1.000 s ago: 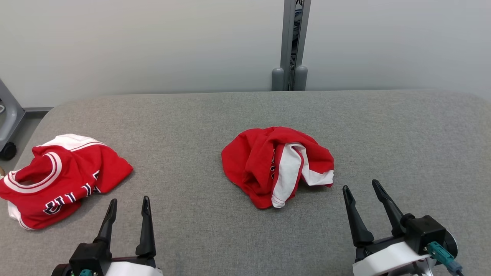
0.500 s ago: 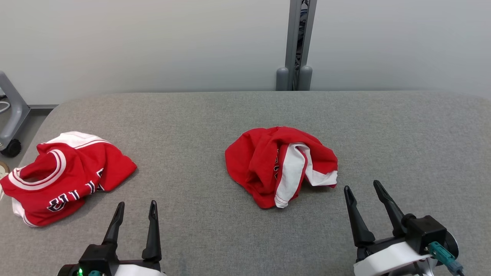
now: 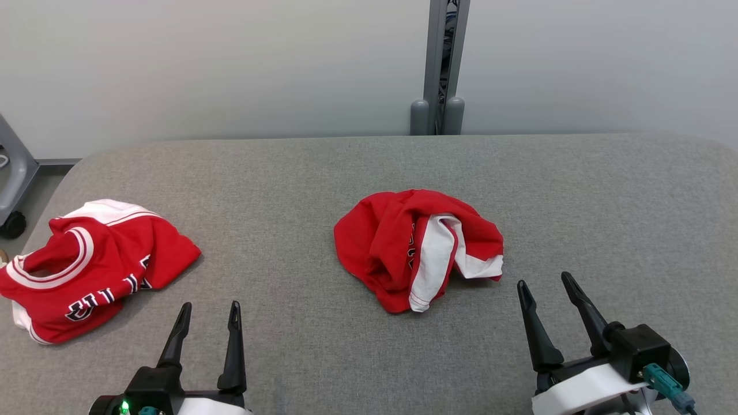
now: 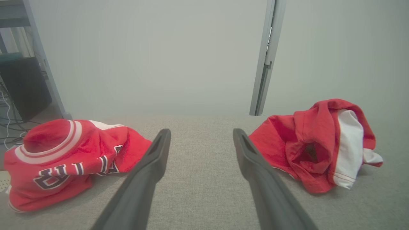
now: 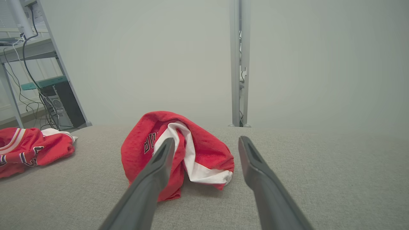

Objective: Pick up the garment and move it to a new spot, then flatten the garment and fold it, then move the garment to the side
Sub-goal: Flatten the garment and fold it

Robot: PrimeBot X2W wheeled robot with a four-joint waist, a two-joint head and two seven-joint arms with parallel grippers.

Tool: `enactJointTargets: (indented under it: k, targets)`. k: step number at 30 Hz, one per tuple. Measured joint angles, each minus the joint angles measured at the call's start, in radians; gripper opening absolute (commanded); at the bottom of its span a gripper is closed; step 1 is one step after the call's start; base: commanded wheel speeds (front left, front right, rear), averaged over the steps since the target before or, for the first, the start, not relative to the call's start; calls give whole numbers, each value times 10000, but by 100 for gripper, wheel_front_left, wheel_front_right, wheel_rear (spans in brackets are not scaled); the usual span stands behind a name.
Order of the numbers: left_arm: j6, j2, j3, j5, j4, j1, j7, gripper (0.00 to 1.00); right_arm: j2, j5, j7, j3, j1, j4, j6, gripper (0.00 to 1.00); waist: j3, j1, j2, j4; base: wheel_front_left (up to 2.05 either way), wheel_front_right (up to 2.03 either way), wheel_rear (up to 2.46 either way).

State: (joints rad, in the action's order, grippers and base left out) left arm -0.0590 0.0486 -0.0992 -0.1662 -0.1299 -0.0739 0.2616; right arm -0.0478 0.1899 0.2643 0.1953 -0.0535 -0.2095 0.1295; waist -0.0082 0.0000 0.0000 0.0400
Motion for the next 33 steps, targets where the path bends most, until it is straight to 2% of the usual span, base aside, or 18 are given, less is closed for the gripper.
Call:
enactJointTargets:
  k: [7, 13, 19, 25, 33]
  targets:
    - [-48, 2, -56, 2, -25, 90, 0, 100, 0, -10, 0, 36, -40, -56, 0, 100, 28, 0, 0, -155, 0, 0, 0]
    - [150, 2, -566, 75, -107, 580, 0, 100, 0, -27, 0, 4, -124, -207, 0, 100, 132, 0, 0, -417, 0, 0, 0]
    - [485, -2, -1549, 378, -466, 1469, 0, 100, 0, -29, 0, 40, -258, -245, 0, 100, 344, 0, 0, -798, 0, 0, 0]
    - [857, -2, -2614, 779, -982, 3054, 0, 100, 4, -56, 0, -27, -634, -244, 0, 100, 863, 0, 0, -1230, 0, 0, 0]
    - [1212, -6, -4232, 773, -2023, 4779, 0, 100, -2, -36, 0, -73, -945, -217, 0, 100, 1596, 0, 0, -1936, 0, 0, 0]
